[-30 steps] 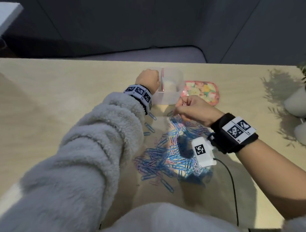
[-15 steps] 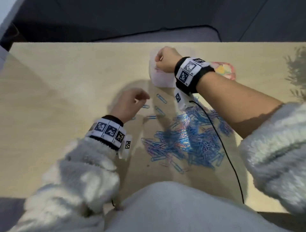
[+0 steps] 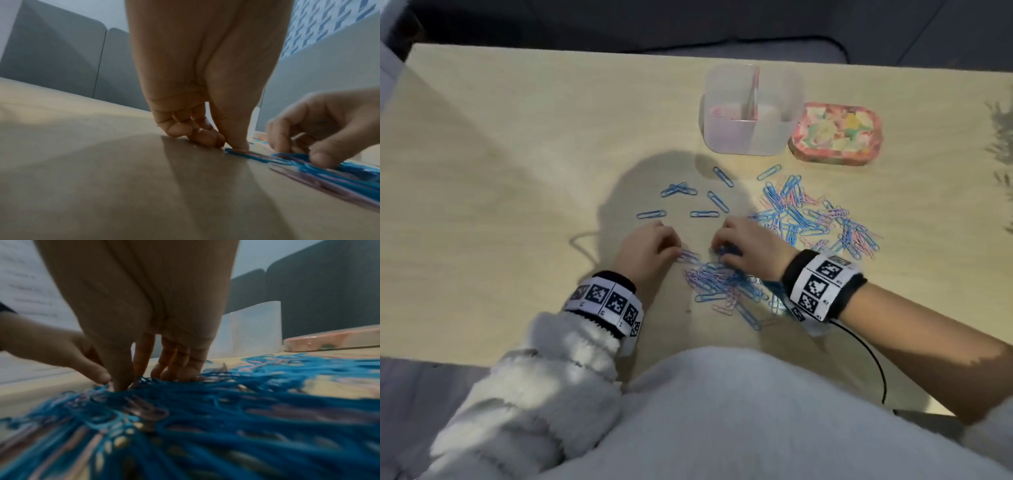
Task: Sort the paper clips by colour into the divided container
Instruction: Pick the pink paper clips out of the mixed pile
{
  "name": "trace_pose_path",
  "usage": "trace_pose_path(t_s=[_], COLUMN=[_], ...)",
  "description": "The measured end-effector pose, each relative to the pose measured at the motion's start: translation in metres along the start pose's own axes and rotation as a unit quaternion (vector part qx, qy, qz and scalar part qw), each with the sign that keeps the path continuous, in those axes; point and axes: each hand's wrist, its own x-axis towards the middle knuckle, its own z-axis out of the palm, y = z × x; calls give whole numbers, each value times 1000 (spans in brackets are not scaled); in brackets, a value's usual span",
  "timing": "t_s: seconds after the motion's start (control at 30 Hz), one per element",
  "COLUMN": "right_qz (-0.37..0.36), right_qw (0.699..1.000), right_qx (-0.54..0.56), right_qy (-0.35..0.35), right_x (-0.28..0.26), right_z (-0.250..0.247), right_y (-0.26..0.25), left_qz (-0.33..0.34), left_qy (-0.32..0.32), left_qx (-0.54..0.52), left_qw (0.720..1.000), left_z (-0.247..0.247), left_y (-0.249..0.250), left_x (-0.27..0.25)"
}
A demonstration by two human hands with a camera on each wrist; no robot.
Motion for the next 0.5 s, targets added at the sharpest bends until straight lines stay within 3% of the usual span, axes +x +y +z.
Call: trace_pose_path(t_s=[0.2,0.37,0.5], right_qz=[39,2,-26], right_qw=[993,997,996], right_qx=[12,-14,-27], right_qy=[110,72,86], right_x=[-7,11,37], right_z=[-5,3,6], right_y=[12,-22,-40], left_qz=[-32,-8,7], left_qy=[26,33,36], left_qx=[-14,-31,-34], left_qw=[999,999,999], left_z=[-11,-4,-4], left_y=[-12,-2,-2], left_x=[4,-4,-6])
